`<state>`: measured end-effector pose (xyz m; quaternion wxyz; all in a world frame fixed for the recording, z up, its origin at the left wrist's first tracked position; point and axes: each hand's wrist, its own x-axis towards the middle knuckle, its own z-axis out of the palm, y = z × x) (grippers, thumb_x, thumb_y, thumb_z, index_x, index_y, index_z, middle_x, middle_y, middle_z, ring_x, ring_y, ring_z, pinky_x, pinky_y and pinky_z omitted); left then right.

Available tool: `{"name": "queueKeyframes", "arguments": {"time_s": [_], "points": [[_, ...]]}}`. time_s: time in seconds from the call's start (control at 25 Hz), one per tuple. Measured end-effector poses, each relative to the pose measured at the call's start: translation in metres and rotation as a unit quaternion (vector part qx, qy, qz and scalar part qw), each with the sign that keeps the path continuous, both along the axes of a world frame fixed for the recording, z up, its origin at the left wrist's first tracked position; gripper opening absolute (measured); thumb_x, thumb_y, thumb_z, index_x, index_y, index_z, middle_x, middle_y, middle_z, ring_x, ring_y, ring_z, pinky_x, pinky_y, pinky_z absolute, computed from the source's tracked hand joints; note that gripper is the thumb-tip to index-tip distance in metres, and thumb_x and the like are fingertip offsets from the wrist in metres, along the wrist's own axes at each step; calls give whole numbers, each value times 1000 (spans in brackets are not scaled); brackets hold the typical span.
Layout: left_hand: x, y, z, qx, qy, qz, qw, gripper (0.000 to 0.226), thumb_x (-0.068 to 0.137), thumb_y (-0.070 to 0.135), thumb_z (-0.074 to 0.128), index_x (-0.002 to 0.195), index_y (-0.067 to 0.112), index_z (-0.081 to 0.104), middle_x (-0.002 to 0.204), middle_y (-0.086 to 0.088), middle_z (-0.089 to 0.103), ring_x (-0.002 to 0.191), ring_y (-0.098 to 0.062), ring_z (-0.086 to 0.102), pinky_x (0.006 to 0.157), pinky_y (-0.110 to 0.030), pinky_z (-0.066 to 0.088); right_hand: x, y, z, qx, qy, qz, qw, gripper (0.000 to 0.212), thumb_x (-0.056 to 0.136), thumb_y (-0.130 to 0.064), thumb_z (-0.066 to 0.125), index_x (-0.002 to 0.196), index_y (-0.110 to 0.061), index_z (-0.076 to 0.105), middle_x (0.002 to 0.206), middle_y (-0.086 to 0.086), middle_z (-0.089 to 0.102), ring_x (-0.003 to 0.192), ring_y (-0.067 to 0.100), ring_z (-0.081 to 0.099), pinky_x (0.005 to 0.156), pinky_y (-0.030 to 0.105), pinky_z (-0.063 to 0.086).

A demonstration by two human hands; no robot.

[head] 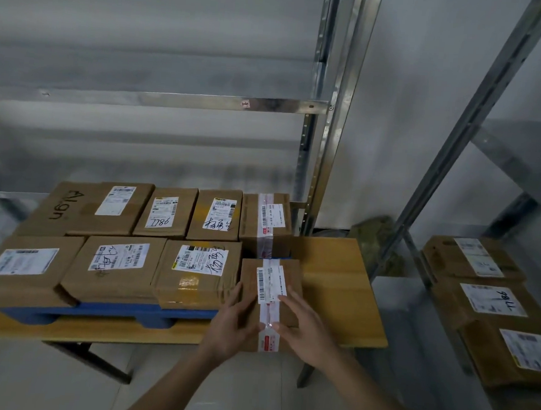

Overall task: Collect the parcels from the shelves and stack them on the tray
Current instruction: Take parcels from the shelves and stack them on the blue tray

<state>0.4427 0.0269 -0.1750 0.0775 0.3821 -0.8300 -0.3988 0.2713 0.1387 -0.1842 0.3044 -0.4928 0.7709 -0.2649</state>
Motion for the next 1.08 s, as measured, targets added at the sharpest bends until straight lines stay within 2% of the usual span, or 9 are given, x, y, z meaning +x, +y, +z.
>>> {"name": "queueKeyframes", "arguments": {"time_s": [0.12,0.24,0.48,0.64,0.92,1.08], "points": [[-2,-5,-10,-31,-9,-10,999,68,91,38,65,149,42,29,158,18,-2,149,-11,5,117,-36,26,-1,-6,-11,-5,6,-6,1000,69,93,-36,67,152,-40,31,163,-25,9,149,9,21,116,44,37],[-7,-10,-12,-50,-14,-20,998,71,90,39,65,150,41,26,158,18,-3,143,-3,2,116,-35,27,-5,-11,-18,-10,14,-7,1000,69,93,-32,68,152,-40,32,163,-26,7,149,9,21,116,43,37],[-12,-25,-17,-54,-27,-19,998,77,88,44,67,151,45,23,163,13,-2,149,-15,15,113,-40,38,-16,-26,-17,-31,2,7,999,68,93,-32,68,151,-40,33,161,-30,7,148,6,22,114,40,40],[-17,-32,-15,-51,-31,-23,998,76,89,43,65,152,45,22,163,12,-3,149,-17,15,114,-40,38,-20,-35,-18,-26,0,4,1000,69,93,-32,68,151,-40,32,162,-30,6,149,9,22,115,45,39],[-21,-41,-13,-45,-35,-28,998,75,91,45,62,153,44,19,164,10,-4,150,-16,12,115,-41,34,-25,-47,-21,-21,23,4,999,72,92,-33,69,151,-42,30,162,-28,6,150,11,21,112,44,43],[-22,-48,-13,-56,-47,-19,997,75,90,46,63,152,44,20,164,10,0,148,-18,20,114,-43,38,-26,-56,-20,-23,30,2,999,73,90,-31,72,151,-41,33,163,-26,9,150,10,23,111,43,44]]}}
